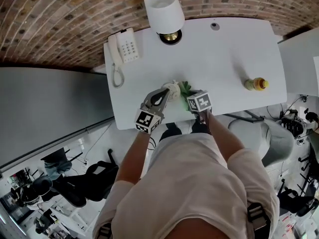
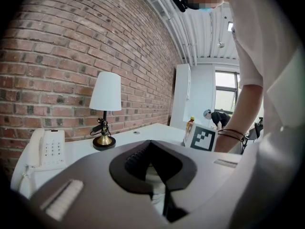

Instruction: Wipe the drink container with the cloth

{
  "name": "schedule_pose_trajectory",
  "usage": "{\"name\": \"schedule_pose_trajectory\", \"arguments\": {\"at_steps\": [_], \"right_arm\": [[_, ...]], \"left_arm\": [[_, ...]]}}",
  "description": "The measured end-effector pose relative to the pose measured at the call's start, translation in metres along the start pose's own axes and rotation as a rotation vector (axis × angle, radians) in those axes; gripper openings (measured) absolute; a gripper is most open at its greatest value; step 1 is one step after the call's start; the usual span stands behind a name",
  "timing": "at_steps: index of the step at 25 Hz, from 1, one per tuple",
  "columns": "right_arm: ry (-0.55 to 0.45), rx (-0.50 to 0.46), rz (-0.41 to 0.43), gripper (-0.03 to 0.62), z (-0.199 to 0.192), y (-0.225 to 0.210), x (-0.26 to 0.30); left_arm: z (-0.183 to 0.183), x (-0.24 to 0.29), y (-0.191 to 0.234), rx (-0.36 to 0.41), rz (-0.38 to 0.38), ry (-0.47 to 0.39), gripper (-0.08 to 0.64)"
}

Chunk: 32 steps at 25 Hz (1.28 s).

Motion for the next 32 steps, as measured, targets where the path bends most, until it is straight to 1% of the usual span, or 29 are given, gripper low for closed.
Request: {"name": "schedule_pose_trajectory", "arguments": {"at_steps": [2,10,13,17,21,28,32], "right_arm": [[-0.049,0.039,-0.006,0.043,0.0,0.006,-0.014],[-0.236,0.14,-0.021,0.043,0.002,0.033,-0.069],[-0.296,0.168,-0.014,0.043,0.003,0.044,-0.087],[-0.364,0.198,0.007,0.043,0.004,0.059,-0.104],[-0.392,0.236,0.034,0.043,0.005,0.071,-0.104],[-0.395,0.281,0.05,0.043,0.008,0.077,-0.091],[-0.373,0.268,0.059,0.043,0.006,0.076,-0.088]], "left_arm": [[0.0,0.001,-0.002,0.007,-0.017,-0.003,0.006],[-0.001,0.001,-0.005,0.035,-0.084,-0.004,0.006],[-0.002,0.0,-0.006,0.048,-0.101,0.0,0.006],[-0.004,0.001,-0.008,0.083,-0.12,0.015,0.006],[-0.002,0.002,-0.008,0.091,-0.137,0.013,0.006],[-0.004,0.003,-0.011,0.122,-0.146,0.027,0.006],[-0.004,0.003,-0.011,0.128,-0.148,0.029,0.006]]}}
Point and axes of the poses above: the fingertips, and each gripper's own axes: x forward along the fingers, y to its left, z out of its top, the point moved 2 cm from there along -x, backward along the fingers, and after that the axes turned 9 degrees about y, right-handed, at the moved point
